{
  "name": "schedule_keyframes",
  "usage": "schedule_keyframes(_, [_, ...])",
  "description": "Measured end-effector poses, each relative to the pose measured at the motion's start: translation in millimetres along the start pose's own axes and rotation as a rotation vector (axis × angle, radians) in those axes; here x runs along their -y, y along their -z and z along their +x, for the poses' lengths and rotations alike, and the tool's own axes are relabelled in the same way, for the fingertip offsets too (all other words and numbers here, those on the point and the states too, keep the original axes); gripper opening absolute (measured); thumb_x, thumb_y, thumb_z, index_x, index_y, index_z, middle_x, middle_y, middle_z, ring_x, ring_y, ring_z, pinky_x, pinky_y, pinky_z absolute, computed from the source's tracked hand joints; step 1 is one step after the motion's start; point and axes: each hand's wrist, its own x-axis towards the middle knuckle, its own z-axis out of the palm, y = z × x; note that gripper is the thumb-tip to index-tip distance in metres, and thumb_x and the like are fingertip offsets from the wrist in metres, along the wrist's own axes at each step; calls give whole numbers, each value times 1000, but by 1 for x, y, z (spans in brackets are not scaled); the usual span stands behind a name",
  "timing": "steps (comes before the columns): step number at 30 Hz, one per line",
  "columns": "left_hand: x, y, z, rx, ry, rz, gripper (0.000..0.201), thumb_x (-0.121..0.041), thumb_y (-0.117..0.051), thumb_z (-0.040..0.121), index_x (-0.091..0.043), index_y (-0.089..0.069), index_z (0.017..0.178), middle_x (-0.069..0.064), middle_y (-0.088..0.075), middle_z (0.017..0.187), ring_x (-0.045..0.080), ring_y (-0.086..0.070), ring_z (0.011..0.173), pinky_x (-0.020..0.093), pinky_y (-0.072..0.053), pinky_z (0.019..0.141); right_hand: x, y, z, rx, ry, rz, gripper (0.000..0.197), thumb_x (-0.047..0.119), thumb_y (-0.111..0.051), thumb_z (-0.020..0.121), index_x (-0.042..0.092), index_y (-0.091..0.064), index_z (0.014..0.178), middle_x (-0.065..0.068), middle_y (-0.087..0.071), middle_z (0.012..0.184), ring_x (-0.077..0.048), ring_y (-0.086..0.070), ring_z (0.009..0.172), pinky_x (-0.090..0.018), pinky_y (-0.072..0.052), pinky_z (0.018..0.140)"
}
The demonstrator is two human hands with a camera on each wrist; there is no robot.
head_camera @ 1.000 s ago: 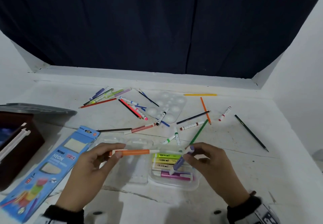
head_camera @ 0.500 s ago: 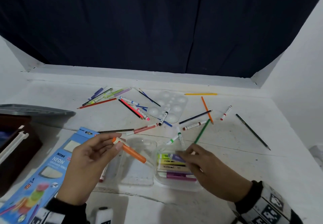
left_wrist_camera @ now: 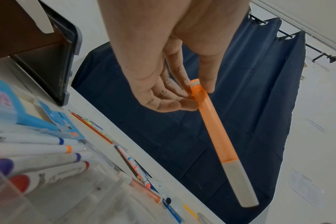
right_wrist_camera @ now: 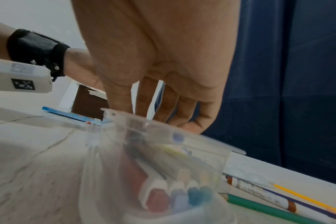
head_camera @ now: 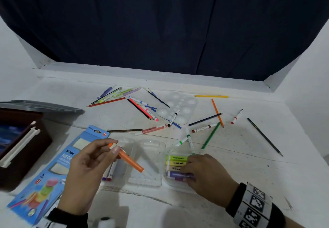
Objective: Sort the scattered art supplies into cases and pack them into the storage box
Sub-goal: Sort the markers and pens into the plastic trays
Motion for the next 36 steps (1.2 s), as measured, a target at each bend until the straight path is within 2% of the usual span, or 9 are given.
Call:
schedule_keyframes(8, [4, -3, -7, -4, 44, 4, 15, -15, -69, 78, -17, -75, 91, 14, -74, 83, 25, -73, 79, 22, -60, 74, -3, -4, 5, -23, -25, 94, 26, 40, -61, 91, 30, -71, 112, 7, -63, 100, -14, -57, 90, -12, -25, 65])
schedule_keyframes(12, [3, -19, -3, 105, 56, 50, 22, -11, -72, 78, -12, -73, 100, 8, -76, 87, 22, -75, 82, 13, -54, 64, -14, 5, -4, -177, -82, 157, 31, 49, -51, 88, 29, -72, 97, 13, -60, 84, -6, -55, 74, -15, -34, 64])
schedule_keyframes(15, [11, -39, 8, 255, 47, 104, 23, -19, -76, 80, -25, -77, 102, 10, -76, 87, 26, -73, 86, 27, -50, 77, -33, 11, -12, -382, -180, 237, 14, 33, -63, 91, 26, -72, 100, 14, -61, 90, -2, -55, 82, -16, -45, 73])
schedule_keyframes(18, [24, -65, 21, 371, 21, 143, 20, -27, -80, 83, -27, -77, 104, 23, -71, 82, 42, -66, 81, 36, -47, 80, -54, 10, -20, -353, -252, 229, 25, 26, -62, 94, 23, -66, 119, 11, -62, 110, -5, -56, 99, -14, -41, 87])
schedule_keyframes(21, [32, -90, 29, 445, -8, 186, 19, -15, -76, 86, -24, -78, 103, 0, -59, 56, 14, -55, 57, 23, -45, 69, -62, 7, -26, -263, -310, 316, 31, 28, -54, 100, 22, -59, 130, 10, -62, 122, 0, -56, 104, -8, -40, 86])
schedule_keyframes(26, [39, -104, 39, 531, 41, 199, 20, -26, -76, 84, -30, -76, 103, 31, -59, 74, 41, -59, 69, 43, -54, 81, -64, 7, -29, -242, -356, 448, 24, 27, -56, 99, 23, -64, 122, 11, -66, 112, -3, -64, 94, -8, -46, 76])
schedule_keyframes(29, [35, -106, 43, 489, 50, 242, 16, -19, -79, 83, -29, -77, 96, 20, -61, 65, 35, -59, 66, 39, -54, 76, -66, 6, -28, -230, -340, 454, 21, 23, -57, 99, 22, -66, 118, 9, -67, 107, -6, -65, 90, -7, -45, 73])
schedule_keyframes(32, [34, -103, 42, 499, 7, 329, 17, -11, -80, 80, -23, -78, 92, -16, -70, 73, 6, -65, 69, 27, -55, 76, -66, 6, -27, -204, -334, 450, 20, 24, -57, 99, 23, -66, 117, 12, -67, 103, -4, -65, 86, -7, -46, 72])
schedule_keyframes(36, [29, -98, 41, 510, -20, 317, 20, -9, -80, 78, -19, -77, 95, -16, -69, 76, 5, -63, 75, 24, -55, 75, -67, 7, -26, -184, -336, 445, 19, 25, -56, 99, 24, -66, 116, 13, -67, 101, -1, -64, 83, -7, -46, 71])
